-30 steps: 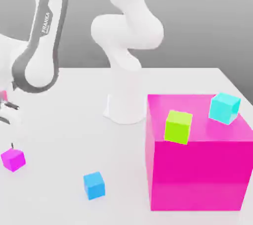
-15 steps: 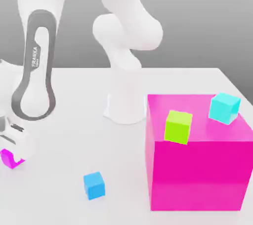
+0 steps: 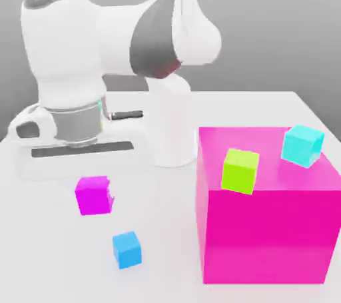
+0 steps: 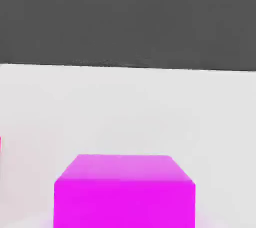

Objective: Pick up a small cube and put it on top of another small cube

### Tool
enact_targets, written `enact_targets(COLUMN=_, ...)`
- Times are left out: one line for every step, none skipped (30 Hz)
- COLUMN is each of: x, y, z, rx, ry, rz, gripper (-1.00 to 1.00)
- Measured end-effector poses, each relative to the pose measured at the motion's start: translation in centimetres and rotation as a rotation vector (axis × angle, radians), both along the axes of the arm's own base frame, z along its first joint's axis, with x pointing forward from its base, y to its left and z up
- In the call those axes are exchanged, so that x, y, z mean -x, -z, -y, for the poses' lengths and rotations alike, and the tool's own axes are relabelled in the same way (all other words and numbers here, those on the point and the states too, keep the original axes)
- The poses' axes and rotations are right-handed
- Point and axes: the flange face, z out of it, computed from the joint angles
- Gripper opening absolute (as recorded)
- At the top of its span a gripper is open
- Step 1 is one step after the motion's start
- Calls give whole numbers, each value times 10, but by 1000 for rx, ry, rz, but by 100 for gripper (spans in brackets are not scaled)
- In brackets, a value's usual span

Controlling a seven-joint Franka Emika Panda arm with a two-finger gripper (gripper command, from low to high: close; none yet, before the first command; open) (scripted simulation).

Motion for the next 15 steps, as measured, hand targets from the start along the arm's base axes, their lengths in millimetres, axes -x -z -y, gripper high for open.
enact_targets(x=-1, y=-14, z=-20, rx=4, ry=-48, rz=1, gripper=-100)
enact_targets(x=-1, y=-27, z=-42, rx=9, ry=-100, rz=1, gripper=-100)
enact_targets(x=1, y=-41, z=-66, rx=16, ry=-153, rz=2, gripper=-100)
enact_targets(x=4, y=-55, z=-89, rx=24, ry=-207, rz=3, gripper=-100)
enact_targets(x=9, y=-68, z=-112, rx=33, ry=-262, rz=5, gripper=-100)
enact_targets(x=16, y=-82, z=-135, rx=44, ry=-315, rz=7, gripper=-100)
enact_targets(x=22, y=-90, z=-153, rx=53, ry=-358, rz=8, gripper=-100)
enact_targets(x=25, y=-86, z=-162, rx=59, ry=-380, rz=9, gripper=-100)
enact_targets(x=27, y=-76, z=-167, rx=61, ry=-391, rz=10, gripper=-100)
enact_targets(x=28, y=-63, z=-169, rx=63, ry=-396, rz=10, gripper=-100)
enact_targets(x=29, y=-48, z=-170, rx=64, ry=-399, rz=10, gripper=-100)
enact_targets(x=29, y=-41, z=-171, rx=64, ry=-400, rz=10, gripper=100)
enact_targets(x=29, y=-41, z=-171, rx=64, ry=-400, rz=10, gripper=100)
enact_targets(x=29, y=-41, z=-171, rx=64, ry=-400, rz=10, gripper=100)
enact_targets(x=29, y=-41, z=-171, rx=64, ry=-400, rz=10, gripper=100)
